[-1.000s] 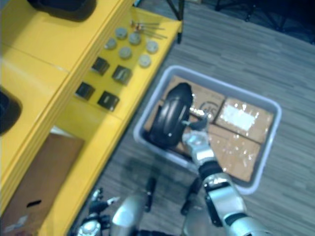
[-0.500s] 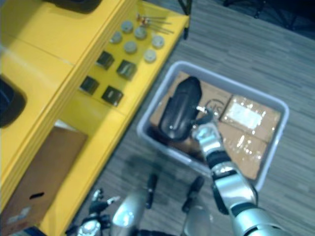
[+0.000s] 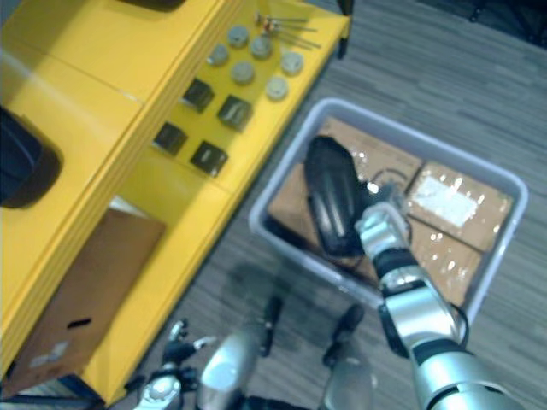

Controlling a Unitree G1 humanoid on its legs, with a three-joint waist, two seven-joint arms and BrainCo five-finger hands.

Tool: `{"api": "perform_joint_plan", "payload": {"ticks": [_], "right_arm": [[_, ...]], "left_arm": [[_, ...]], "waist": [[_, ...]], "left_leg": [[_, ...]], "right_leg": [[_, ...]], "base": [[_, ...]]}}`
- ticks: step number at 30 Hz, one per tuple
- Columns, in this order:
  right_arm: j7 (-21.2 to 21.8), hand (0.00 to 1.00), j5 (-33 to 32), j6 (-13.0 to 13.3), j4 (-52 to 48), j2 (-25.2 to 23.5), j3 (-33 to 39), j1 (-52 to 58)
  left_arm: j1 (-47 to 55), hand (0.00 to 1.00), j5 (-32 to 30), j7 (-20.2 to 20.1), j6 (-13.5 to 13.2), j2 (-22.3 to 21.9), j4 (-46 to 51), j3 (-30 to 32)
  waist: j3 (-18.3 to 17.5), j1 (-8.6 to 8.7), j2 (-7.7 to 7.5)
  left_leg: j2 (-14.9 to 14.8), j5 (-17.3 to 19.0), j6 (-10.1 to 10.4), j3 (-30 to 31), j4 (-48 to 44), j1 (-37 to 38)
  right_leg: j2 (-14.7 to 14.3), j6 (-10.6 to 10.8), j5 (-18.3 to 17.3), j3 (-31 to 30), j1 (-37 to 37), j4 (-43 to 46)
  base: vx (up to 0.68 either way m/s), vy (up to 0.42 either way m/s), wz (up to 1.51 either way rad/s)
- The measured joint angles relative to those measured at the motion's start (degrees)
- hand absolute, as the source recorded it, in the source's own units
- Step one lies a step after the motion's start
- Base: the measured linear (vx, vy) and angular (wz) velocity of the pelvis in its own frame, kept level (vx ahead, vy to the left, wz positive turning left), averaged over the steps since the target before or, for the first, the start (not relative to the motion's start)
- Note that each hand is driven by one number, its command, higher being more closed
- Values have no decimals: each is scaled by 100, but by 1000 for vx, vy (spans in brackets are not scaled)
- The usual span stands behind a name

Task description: Walk over and take plastic housings, then place them on the shelf

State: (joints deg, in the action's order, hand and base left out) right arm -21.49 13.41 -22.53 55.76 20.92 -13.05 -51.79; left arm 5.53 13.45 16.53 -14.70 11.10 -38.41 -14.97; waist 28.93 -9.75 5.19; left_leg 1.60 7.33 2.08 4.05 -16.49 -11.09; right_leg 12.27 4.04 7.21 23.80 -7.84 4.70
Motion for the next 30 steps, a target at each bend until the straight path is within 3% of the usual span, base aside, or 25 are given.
{"api": "perform_joint_plan", "payload": {"ticks": [2, 6, 13, 16, 20, 25, 30], "right_arm": [[-97, 100, 122, 127, -137, 90, 6, 29], [-451, 100, 329, 532, -754, 384, 80, 297], [-1072, 100, 438, 755, -1689, 336, 292, 1098], [-1381, 100, 499, 777, -2154, 23, 303, 1639], [-1596, 100, 560, 895, -2654, -432, 278, 2183], [-2025, 100, 779, 1094, -2963, -786, 266, 2429], [-2335, 100, 1055, 1362, -3565, -1066, 37, 2699]], "left_arm": [[70, 0, 3, 9, -16, 9, 515, -81], [97, 0, 22, -10, 105, -178, 1831, -842], [104, 0, 214, -186, 601, -232, 3300, -883], [-43, 0, 95, -160, 726, -154, 3734, -893], [-441, 0, -103, 13, 772, -130, 4055, -884], [-1124, 0, -74, 374, 874, -157, 4404, -869], [-1742, 0, 522, 548, 1634, -376, 3633, -888]], "waist": [[0, 50, 0], [2, 202, -6], [-13, 441, -30], [-196, 483, -188], [-519, 590, -364], [-653, 657, -396], [-947, 759, -571]], "left_leg": [[7, -4, -5, -3, -1, 1], [24, -4, -8, -10, 2, 24], [-13, -4, -7, -66, 89, 174], [-63, -5, 0, -132, 185, 244], [-106, 1, 27, -178, 212, 314], [-144, 62, 26, -407, 196, 517], [-248, 156, 33, -622, 192, 559]], "right_leg": [[9, 5, 10, -6, 7, 0], [28, 16, 25, -15, 40, 0], [-10, 6, 18, -71, 123, -17], [-71, 4, 19, -134, 143, -90], [-141, -23, 43, -183, 212, -219], [-189, -38, 151, -386, 380, -374], [-319, -108, 195, -608, 395, -536]], "base": [[-32, 27, 1], [-17, 26, 0], [4, 4, -5], [10, -1, -11], [34, -7, -8], [-16, 28, -23], [-52, -3, -24]]}}
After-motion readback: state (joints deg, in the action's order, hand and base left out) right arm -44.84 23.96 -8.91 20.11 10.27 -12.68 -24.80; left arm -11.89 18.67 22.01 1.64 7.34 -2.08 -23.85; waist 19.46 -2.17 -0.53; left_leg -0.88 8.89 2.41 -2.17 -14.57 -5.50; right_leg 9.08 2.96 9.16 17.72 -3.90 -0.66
